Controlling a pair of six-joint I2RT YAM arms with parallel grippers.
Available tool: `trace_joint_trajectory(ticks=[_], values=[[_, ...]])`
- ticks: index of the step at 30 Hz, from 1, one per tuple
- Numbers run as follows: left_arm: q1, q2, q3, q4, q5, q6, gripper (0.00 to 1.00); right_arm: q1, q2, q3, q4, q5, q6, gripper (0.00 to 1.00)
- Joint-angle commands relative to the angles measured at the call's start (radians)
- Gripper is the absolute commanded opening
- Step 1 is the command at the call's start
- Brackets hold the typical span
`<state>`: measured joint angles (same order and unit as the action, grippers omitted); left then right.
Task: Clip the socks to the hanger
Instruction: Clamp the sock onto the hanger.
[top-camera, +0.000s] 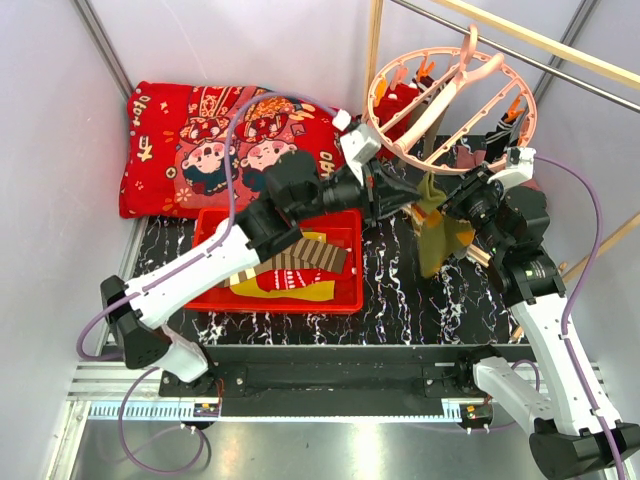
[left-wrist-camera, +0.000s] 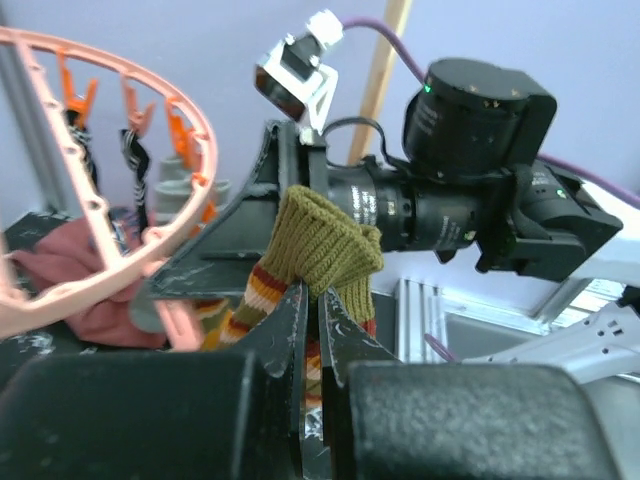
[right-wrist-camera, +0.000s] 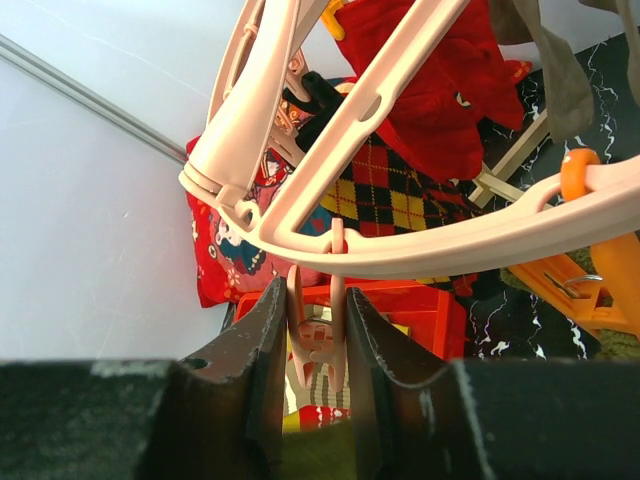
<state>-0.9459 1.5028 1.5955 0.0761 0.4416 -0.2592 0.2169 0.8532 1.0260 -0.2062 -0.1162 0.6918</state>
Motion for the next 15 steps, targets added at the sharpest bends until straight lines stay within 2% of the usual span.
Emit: trace_joint_trajectory(ticks=[1, 7, 11, 15], values=[[-0.004, -0.058, -0.133, 0.244, 0.011, -0.081, 0.0, 0.001, 0.0, 0.013, 0.059, 0.006, -0.023, 0.0], [-0.004, -0.044, -0.356, 0.372, -0.021, -0.113, 0.0, 0.001, -0.008, 0.009, 0.06, 0.006, -0.035, 0.0], [0.01, 0.0, -0.419, 0.451, -0.035, -0.132, 0.0, 0.002, -0.009, 0.005, 0.064, 0.001, -0.04, 0.0], [0.051, 0.056, -0.43, 0.505, -0.017, -0.212, 0.0, 0.001, -0.019, 0.005, 0.067, 0.0, -0.047, 0.0]])
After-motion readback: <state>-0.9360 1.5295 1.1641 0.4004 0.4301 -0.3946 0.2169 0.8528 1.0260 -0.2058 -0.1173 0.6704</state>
